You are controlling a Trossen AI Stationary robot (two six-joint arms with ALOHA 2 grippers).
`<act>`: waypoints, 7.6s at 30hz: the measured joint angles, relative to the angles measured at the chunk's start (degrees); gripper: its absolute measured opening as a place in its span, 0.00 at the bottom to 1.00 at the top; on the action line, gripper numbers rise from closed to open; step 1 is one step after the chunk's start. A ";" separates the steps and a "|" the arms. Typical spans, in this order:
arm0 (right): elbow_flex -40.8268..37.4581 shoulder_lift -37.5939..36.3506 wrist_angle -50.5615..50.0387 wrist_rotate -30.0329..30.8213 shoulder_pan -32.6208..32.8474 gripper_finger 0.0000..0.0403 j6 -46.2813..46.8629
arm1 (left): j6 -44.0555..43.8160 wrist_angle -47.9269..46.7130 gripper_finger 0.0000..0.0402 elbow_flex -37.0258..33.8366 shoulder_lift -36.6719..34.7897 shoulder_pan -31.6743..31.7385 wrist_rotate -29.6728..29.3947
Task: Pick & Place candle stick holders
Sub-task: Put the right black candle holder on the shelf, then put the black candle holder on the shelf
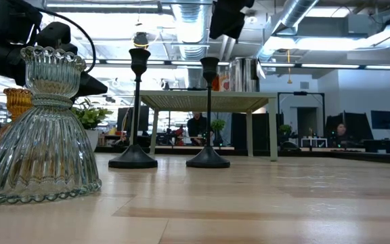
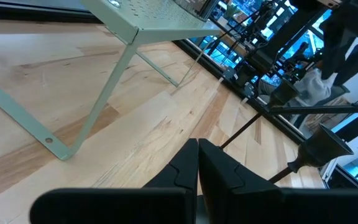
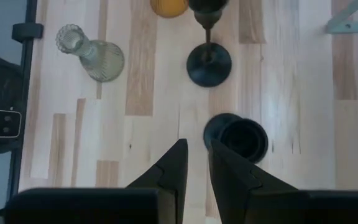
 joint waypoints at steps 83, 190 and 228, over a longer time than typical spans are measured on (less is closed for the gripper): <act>29.93 0.94 -27.24 21.09 -3.45 0.00 -7.96 | -0.42 0.04 0.03 0.00 0.02 -0.01 0.02; 26.40 1.99 -15.27 21.17 -17.35 0.13 -26.47 | -0.39 0.17 0.03 0.00 0.02 -0.01 -0.40; 32.28 1.12 -12.02 25.00 -14.85 0.30 -28.18 | -0.39 0.17 0.03 0.00 0.02 0.01 -0.39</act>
